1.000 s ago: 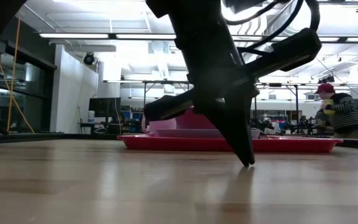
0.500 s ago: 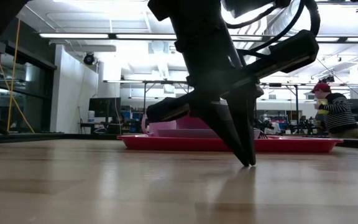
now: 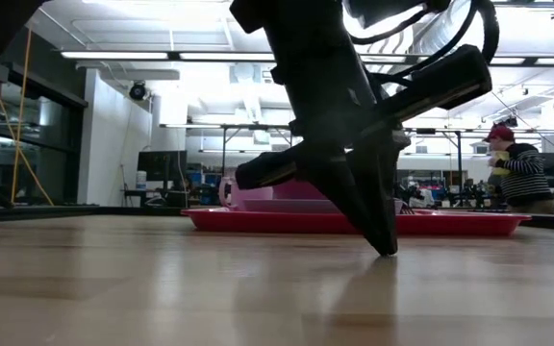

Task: Set up tray
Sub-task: Put the knife to the right of the blue fork on top of the white napkin on the serving tray

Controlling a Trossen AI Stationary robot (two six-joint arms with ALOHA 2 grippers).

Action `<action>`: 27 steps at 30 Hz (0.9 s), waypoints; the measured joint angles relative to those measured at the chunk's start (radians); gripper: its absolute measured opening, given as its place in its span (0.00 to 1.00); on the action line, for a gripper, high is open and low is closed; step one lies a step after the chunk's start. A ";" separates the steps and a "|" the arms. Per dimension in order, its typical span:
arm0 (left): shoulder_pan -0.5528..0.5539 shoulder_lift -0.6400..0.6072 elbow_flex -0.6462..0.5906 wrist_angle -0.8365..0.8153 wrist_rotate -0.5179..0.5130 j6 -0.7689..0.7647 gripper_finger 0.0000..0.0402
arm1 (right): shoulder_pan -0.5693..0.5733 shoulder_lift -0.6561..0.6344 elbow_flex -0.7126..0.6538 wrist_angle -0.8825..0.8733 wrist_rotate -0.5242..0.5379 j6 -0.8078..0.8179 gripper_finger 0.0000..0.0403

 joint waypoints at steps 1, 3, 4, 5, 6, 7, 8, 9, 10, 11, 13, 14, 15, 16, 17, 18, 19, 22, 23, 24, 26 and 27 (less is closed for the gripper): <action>0.000 -0.004 0.000 -0.001 0.004 0.006 0.11 | 0.000 0.000 0.000 -0.014 -0.019 0.016 0.04; -0.003 -0.013 0.000 -0.013 0.011 0.009 0.12 | 0.000 0.000 0.000 -0.042 -0.059 0.056 0.04; -0.007 -0.015 0.001 -0.007 0.008 0.009 0.13 | 0.000 0.000 0.000 -0.056 -0.087 0.078 0.04; -0.008 -0.017 0.002 -0.008 -0.003 0.009 0.13 | 0.000 0.001 0.000 -0.069 -0.114 0.098 0.04; -0.014 -0.024 0.002 -0.024 -0.013 0.006 0.13 | 0.000 0.001 0.000 -0.081 -0.142 0.119 0.04; -0.019 -0.034 0.000 -0.055 -0.025 0.004 0.13 | 0.000 0.001 0.000 -0.093 -0.170 0.138 0.04; -0.024 -0.042 0.000 -0.074 -0.043 -0.001 0.13 | 0.000 0.002 0.000 -0.106 -0.196 0.158 0.04; -0.031 -0.050 0.002 -0.079 -0.056 -0.010 0.13 | 0.000 0.002 0.000 -0.118 -0.218 0.178 0.04; -0.038 -0.064 0.003 -0.108 -0.072 -0.019 0.12 | 0.000 0.002 0.000 -0.128 -0.239 0.194 0.04; -0.046 -0.076 0.002 -0.157 -0.093 -0.025 0.12 | 0.000 0.002 0.000 -0.135 -0.255 0.208 0.04; -0.063 -0.093 0.002 -0.172 -0.122 -0.031 0.12 | 0.000 0.003 0.000 -0.142 -0.282 0.216 0.04; -0.074 -0.103 0.002 -0.198 -0.138 -0.039 0.11 | 0.000 0.004 0.000 -0.148 -0.291 0.216 0.04; -0.085 -0.112 0.001 -0.231 -0.155 -0.047 0.11 | 0.000 0.007 0.000 -0.150 -0.297 0.217 0.04; -0.096 -0.122 0.001 -0.237 -0.170 -0.051 0.10 | -0.002 0.009 0.000 -0.149 -0.301 0.217 0.04; -0.107 -0.131 0.002 -0.235 -0.183 -0.058 0.10 | -0.002 0.010 0.000 -0.153 -0.312 0.217 0.04; -0.119 -0.142 0.003 -0.255 -0.197 -0.068 0.10 | -0.003 0.013 0.000 -0.155 -0.318 0.217 0.04; -0.130 -0.150 0.002 -0.281 -0.210 -0.074 0.09 | -0.006 0.017 0.000 -0.152 -0.319 0.217 0.04; -0.160 -0.169 0.002 -0.302 -0.225 -0.075 0.08 | -0.015 0.036 0.000 -0.150 -0.345 0.217 0.04; -0.168 -0.175 0.001 -0.318 -0.227 -0.078 0.08 | -0.021 0.045 0.004 -0.154 -0.355 0.217 0.04; -0.176 -0.179 0.003 -0.306 -0.230 -0.078 0.07 | -0.027 0.059 0.017 -0.173 -0.366 0.216 0.04; -0.194 -0.195 0.002 -0.339 -0.236 -0.085 0.07 | -0.038 0.095 0.058 -0.224 -0.393 0.211 0.04; -0.200 -0.200 0.001 -0.356 -0.243 -0.086 0.08 | -0.045 0.118 0.088 -0.257 -0.411 0.202 0.04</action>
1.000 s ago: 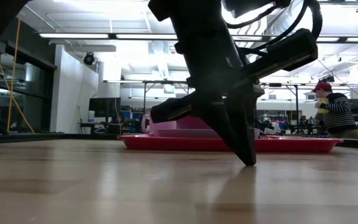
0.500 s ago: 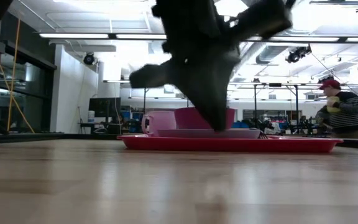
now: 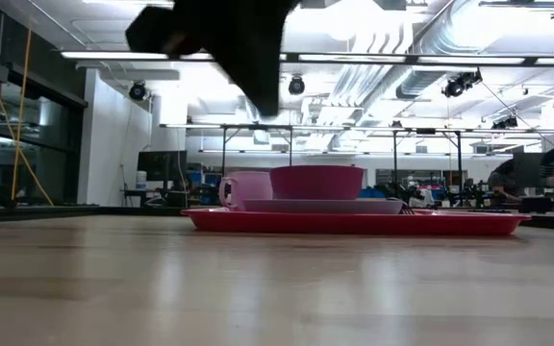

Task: Set up tray
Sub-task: Put the knife to the right of the blue fork on top of the white napkin on the serving tray

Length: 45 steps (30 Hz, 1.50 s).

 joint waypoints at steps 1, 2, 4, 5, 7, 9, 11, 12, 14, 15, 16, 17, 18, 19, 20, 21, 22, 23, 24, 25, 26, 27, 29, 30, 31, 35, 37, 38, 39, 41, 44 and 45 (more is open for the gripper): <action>-0.007 -0.005 0.002 0.011 -0.007 -0.006 0.08 | -0.005 0.023 0.032 -0.034 -0.017 -0.010 0.04; -0.016 -0.014 0.002 0.003 -0.015 -0.017 0.08 | -0.010 0.049 0.067 -0.077 -0.036 -0.016 0.04; -0.026 -0.033 0.000 -0.047 -0.043 -0.030 0.09 | -0.023 0.105 0.141 -0.179 -0.068 -0.030 0.04; -0.033 -0.043 0.001 -0.037 -0.059 -0.036 0.09 | -0.027 0.133 0.177 -0.231 -0.087 -0.037 0.04; -0.050 -0.068 0.001 -0.079 -0.095 -0.048 0.09 | -0.029 0.190 0.246 -0.338 -0.110 -0.045 0.04; -0.063 -0.090 0.001 -0.072 -0.134 -0.051 0.07 | -0.030 0.245 0.311 -0.428 -0.131 -0.057 0.04; -0.078 -0.113 0.001 -0.100 -0.174 -0.061 0.06 | -0.030 0.300 0.367 -0.507 -0.166 -0.065 0.04; -0.085 -0.123 0.001 -0.101 -0.193 -0.067 0.06 | -0.030 0.327 0.394 -0.542 -0.186 -0.070 0.04; -0.103 -0.148 0.001 -0.110 -0.222 -0.069 0.06 | -0.027 0.379 0.439 -0.592 -0.230 -0.074 0.04; -0.110 -0.157 0.001 -0.119 -0.230 -0.068 0.06 | -0.027 0.403 0.459 -0.617 -0.256 -0.076 0.04; -0.112 -0.165 0.002 -0.110 -0.240 -0.068 0.07 | -0.026 0.425 0.474 -0.635 -0.280 -0.077 0.04; -0.120 -0.173 0.002 -0.111 -0.244 -0.068 0.08 | -0.025 0.448 0.486 -0.647 -0.309 -0.077 0.04; -0.127 -0.179 0.002 -0.123 -0.248 -0.067 0.09 | -0.025 0.470 0.494 -0.652 -0.337 -0.077 0.04; -0.130 -0.183 0.001 -0.125 -0.253 -0.062 0.09 | -0.024 0.489 0.500 -0.653 -0.365 -0.077 0.04; -0.132 -0.186 0.001 -0.117 -0.261 -0.059 0.10 | -0.021 0.508 0.502 -0.653 -0.391 -0.077 0.04; -0.139 -0.190 0.002 -0.118 -0.263 -0.059 0.10 | -0.019 0.525 0.502 -0.654 -0.414 -0.075 0.04; -0.145 -0.193 0.001 -0.127 -0.267 -0.058 0.11 | -0.018 0.545 0.502 -0.656 -0.437 -0.075 0.04; -0.149 -0.195 0.001 -0.126 -0.271 -0.052 0.11 | -0.016 0.563 0.502 -0.661 -0.454 -0.075 0.04; -0.150 -0.196 0.001 -0.119 -0.274 -0.048 0.10 | -0.012 0.580 0.502 -0.671 -0.468 -0.074 0.04; -0.155 -0.196 0.001 -0.121 -0.274 -0.044 0.10 | -0.007 0.598 0.502 -0.679 -0.477 -0.074 0.04; -0.156 -0.196 0.001 -0.126 -0.275 -0.042 0.09 | -0.006 0.616 0.502 -0.687 -0.488 -0.075 0.04; -0.158 -0.198 0.001 -0.127 -0.275 -0.041 0.09 | -0.005 0.631 0.502 -0.694 -0.491 -0.079 0.04; -0.162 -0.205 0.001 -0.135 -0.276 -0.041 0.07 | -0.005 0.657 0.502 -0.713 -0.493 -0.080 0.04; -0.162 -0.208 0.001 -0.137 -0.283 -0.041 0.07 | -0.005 0.668 0.502 -0.725 -0.495 -0.081 0.04; -0.162 -0.208 0.002 -0.137 -0.291 -0.041 0.06 | -0.005 0.679 0.502 -0.735 -0.493 -0.082 0.04; -0.173 -0.224 0.001 -0.158 -0.305 -0.040 0.06 | -0.007 0.707 0.502 -0.762 -0.476 -0.095 0.04; -0.176 -0.237 0.002 -0.173 -0.330 -0.042 0.08 | -0.008 0.712 0.502 -0.760 -0.473 -0.114 0.04; -0.185 -0.241 0.001 -0.187 -0.338 -0.045 0.09 | -0.008 0.715 0.502 -0.757 -0.472 -0.121 0.04; -0.188 -0.244 0.001 -0.185 -0.350 -0.044 0.09 | -0.008 0.715 0.502 -0.757 -0.470 -0.122 0.04; -0.188 -0.246 0.001 -0.182 -0.380 -0.041 0.10 | -0.008 0.715 0.502 -0.760 -0.441 -0.124 0.04; -0.194 -0.246 0.001 -0.208 -0.393 -0.044 0.09 | -0.008 0.715 0.500 -0.762 -0.415 -0.128 0.06; -0.194 -0.246 0.001 -0.216 -0.396 -0.050 0.08 | -0.008 0.715 0.498 -0.759 -0.409 -0.127 0.07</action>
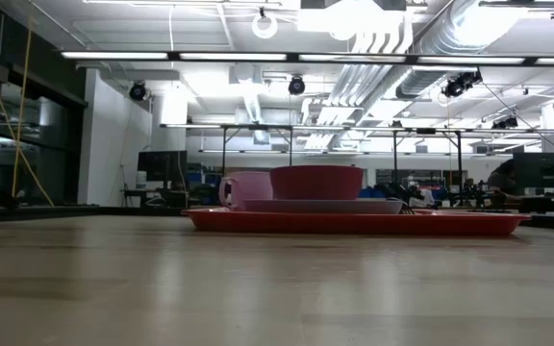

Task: Set up tray
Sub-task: Put the knife to the right of the blue fork on top of the white napkin on the serving tray

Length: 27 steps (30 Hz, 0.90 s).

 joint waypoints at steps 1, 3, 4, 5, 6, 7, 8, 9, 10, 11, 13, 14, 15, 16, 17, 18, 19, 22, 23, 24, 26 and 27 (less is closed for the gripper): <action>0.000 0.000 0.000 -0.010 -0.001 -0.009 0.07 | 0.000 0.000 -0.007 0.009 0.000 0.001 0.08; 0.000 0.000 0.000 -0.031 -0.001 -0.016 0.05 | 0.000 0.000 -0.032 0.028 -0.008 0.007 0.11; 0.000 0.000 0.000 -0.036 -0.002 -0.016 0.05 | 0.000 0.000 -0.050 0.038 -0.023 0.010 0.13; 0.000 0.000 0.000 -0.044 -0.004 -0.017 0.04 | 0.000 0.000 -0.069 0.052 -0.040 0.010 0.15; 0.000 0.000 0.000 -0.051 -0.007 -0.017 0.04 | 0.000 0.000 -0.087 0.065 -0.054 0.011 0.16; 0.000 0.000 0.000 -0.059 -0.009 -0.018 0.04 | 0.000 0.000 -0.103 0.075 -0.062 0.011 0.18; 0.000 0.000 0.000 -0.071 -0.010 -0.021 0.05 | 0.001 0.000 -0.116 0.076 -0.071 0.011 0.19; 0.000 0.000 0.000 -0.081 -0.011 -0.028 0.06 | 0.001 0.000 -0.128 0.075 -0.075 0.011 0.21; 0.000 0.000 0.000 -0.089 -0.013 -0.037 0.07 | 0.000 0.000 -0.137 0.073 -0.077 0.010 0.22; 0.000 0.000 0.000 -0.100 -0.019 -0.045 0.08 | -0.002 0.000 -0.145 0.073 -0.076 0.010 0.23; 0.000 0.000 0.000 -0.114 -0.022 -0.054 0.10 | -0.006 0.000 -0.158 0.083 -0.075 0.009 0.26; 0.000 0.000 0.000 -0.120 -0.024 -0.058 0.10 | -0.008 0.000 -0.166 0.089 -0.077 0.009 0.27; 0.000 0.000 0.000 -0.125 -0.029 -0.061 0.10 | -0.008 0.000 -0.174 0.098 -0.078 0.009 0.28; 0.000 0.000 0.000 -0.130 -0.036 -0.063 0.10 | -0.009 0.000 -0.184 0.114 -0.079 0.009 0.29; 0.000 0.000 0.000 -0.142 -0.045 -0.070 0.10 | -0.009 0.000 -0.193 0.132 -0.080 0.006 0.30; 0.000 0.000 0.000 -0.154 -0.050 -0.077 0.09 | -0.008 0.000 -0.201 0.150 -0.081 0.005 0.30; 0.000 0.000 0.000 -0.163 -0.054 -0.088 0.08 | -0.008 0.000 -0.208 0.163 -0.082 0.005 0.31; 0.000 0.000 0.000 -0.208 -0.062 -0.124 0.05 | -0.014 0.000 -0.233 0.200 -0.082 0.005 0.32; 0.000 0.000 0.000 -0.221 -0.063 -0.138 0.04 | -0.016 0.000 -0.242 0.216 -0.082 0.006 0.32; 0.000 0.000 0.000 -0.235 -0.065 -0.150 0.04 | -0.020 0.000 -0.253 0.234 -0.083 0.008 0.33; 0.000 0.000 0.000 -0.252 -0.065 -0.165 0.04 | -0.028 0.000 -0.277 0.259 -0.085 0.006 0.33; 0.000 0.000 0.000 -0.255 -0.068 -0.169 0.04 | -0.035 0.000 -0.288 0.263 -0.081 0.005 0.33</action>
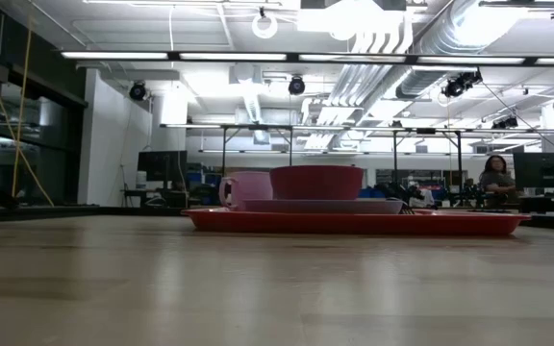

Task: Set up tray
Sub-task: Put the knife to the right of the blue fork on top of the white napkin on the serving tray

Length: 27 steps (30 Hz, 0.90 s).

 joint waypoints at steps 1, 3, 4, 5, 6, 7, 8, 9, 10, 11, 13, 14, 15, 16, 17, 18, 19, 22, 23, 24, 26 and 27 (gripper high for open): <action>0.000 0.000 0.000 0.001 -0.005 -0.002 0.05 | -0.006 0.000 -0.011 0.005 0.002 0.000 0.33; 0.000 0.000 0.000 0.002 -0.007 -0.002 0.08 | -0.020 0.000 -0.032 0.024 -0.001 0.002 0.33; 0.000 0.000 0.000 0.002 -0.006 -0.002 0.09 | -0.027 0.000 -0.043 0.034 -0.003 0.003 0.33; 0.000 0.000 0.000 0.002 -0.006 -0.002 0.11 | -0.032 0.000 -0.055 0.044 -0.008 0.003 0.33; 0.000 0.000 0.000 0.002 -0.005 -0.002 0.12 | -0.034 0.000 -0.066 0.060 -0.013 0.003 0.33; 0.000 0.000 0.000 0.002 -0.002 -0.002 0.12 | -0.037 0.000 -0.076 0.077 -0.019 0.004 0.33; 0.000 0.000 0.000 0.002 0.003 -0.002 0.13 | -0.038 0.000 -0.085 0.093 -0.028 0.004 0.33; 0.000 0.000 0.000 0.002 0.010 -0.001 0.13 | -0.038 0.000 -0.094 0.109 -0.031 0.004 0.32; 0.000 0.000 0.000 0.002 0.016 0.002 0.13 | -0.038 -0.002 -0.101 0.120 -0.033 0.007 0.32; 0.000 0.000 0.000 0.002 0.022 0.004 0.13 | -0.038 -0.004 -0.109 0.130 -0.037 0.017 0.32; 0.000 0.000 0.000 0.002 0.031 0.017 0.13 | -0.039 -0.006 -0.118 0.143 -0.042 0.035 0.32; 0.000 0.000 0.000 0.002 0.033 0.020 0.13 | -0.038 -0.006 -0.120 0.145 -0.040 0.043 0.31; 0.000 0.000 0.000 0.002 0.034 0.021 0.12 | -0.038 -0.006 -0.120 0.146 -0.034 0.047 0.31; 0.000 0.000 0.000 0.002 0.034 0.021 0.12 | -0.037 -0.006 -0.120 0.147 -0.028 0.049 0.30; 0.000 0.000 0.000 0.002 0.034 0.021 0.12 | -0.037 -0.006 -0.121 0.148 -0.023 0.049 0.29; 0.000 0.000 0.000 0.002 0.034 0.022 0.11 | -0.037 -0.006 -0.121 0.151 -0.017 0.050 0.28; 0.000 0.000 0.000 0.002 0.034 0.028 0.11 | -0.037 -0.005 -0.122 0.153 -0.012 0.054 0.27; 0.000 0.001 0.000 0.002 0.034 0.056 0.10 | -0.037 -0.005 -0.123 0.156 0.002 0.071 0.23; 0.000 0.001 0.000 0.002 0.034 0.065 0.10 | -0.037 -0.005 -0.123 0.156 0.005 0.076 0.22; 0.000 0.001 0.000 0.002 0.034 0.074 0.10 | -0.037 -0.004 -0.123 0.156 0.008 0.077 0.21; 0.000 0.001 0.000 0.002 0.034 0.077 0.10 | -0.037 -0.004 -0.123 0.157 0.015 0.077 0.19; 0.000 0.001 0.000 0.002 0.034 0.078 0.10 | -0.037 -0.004 -0.123 0.157 0.020 0.084 0.19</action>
